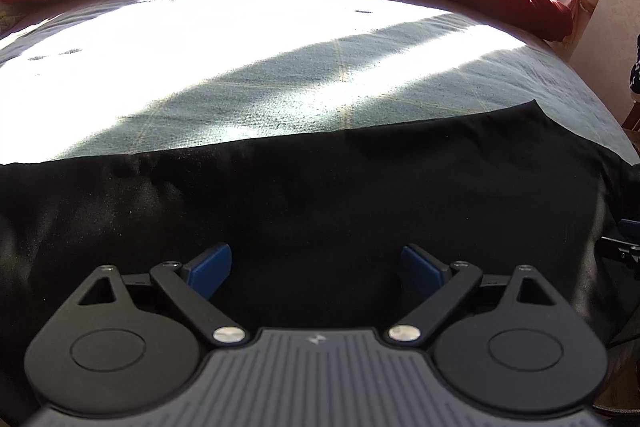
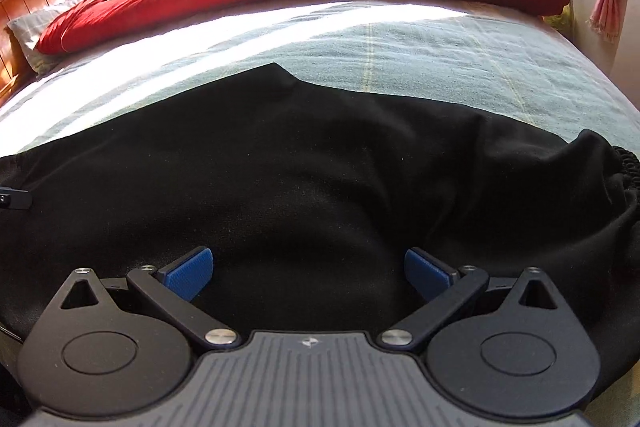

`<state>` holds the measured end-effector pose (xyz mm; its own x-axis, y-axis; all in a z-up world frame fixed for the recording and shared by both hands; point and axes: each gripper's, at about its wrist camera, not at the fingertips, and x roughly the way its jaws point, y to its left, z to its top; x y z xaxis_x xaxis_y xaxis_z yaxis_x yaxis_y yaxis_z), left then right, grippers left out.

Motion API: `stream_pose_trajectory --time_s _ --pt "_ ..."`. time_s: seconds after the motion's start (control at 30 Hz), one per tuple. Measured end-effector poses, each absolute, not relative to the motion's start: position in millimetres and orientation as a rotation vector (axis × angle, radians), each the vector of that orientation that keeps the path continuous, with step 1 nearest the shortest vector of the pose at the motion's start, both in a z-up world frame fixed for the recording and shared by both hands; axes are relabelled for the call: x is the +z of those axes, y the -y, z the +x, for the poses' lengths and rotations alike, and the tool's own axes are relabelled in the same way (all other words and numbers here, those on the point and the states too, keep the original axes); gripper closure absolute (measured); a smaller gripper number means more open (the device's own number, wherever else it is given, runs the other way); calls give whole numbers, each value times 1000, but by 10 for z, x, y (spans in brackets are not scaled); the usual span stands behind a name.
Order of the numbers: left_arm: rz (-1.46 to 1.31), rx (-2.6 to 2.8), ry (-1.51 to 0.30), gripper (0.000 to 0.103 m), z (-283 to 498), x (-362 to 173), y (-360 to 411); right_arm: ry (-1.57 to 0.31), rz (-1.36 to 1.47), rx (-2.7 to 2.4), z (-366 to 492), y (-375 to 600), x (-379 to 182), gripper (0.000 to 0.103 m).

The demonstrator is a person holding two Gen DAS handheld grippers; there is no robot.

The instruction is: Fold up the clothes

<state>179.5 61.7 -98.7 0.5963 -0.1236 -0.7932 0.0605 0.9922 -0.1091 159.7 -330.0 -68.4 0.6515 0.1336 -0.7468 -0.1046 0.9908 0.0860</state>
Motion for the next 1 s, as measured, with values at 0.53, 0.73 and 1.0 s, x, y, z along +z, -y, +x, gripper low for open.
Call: stream_pose_trajectory --time_s 0.53,0.73,1.0 --pt "-125 18 -841 11 1289 -824 -1141 -879 119 286 1868 2928 -314 0" --pt "-209 127 -845 11 1113 -959 -1828 -886 91 327 1823 2400 -271 0" --pt "-250 14 -803 11 978 -839 -2441 -886 59 278 1759 1701 -185 0"
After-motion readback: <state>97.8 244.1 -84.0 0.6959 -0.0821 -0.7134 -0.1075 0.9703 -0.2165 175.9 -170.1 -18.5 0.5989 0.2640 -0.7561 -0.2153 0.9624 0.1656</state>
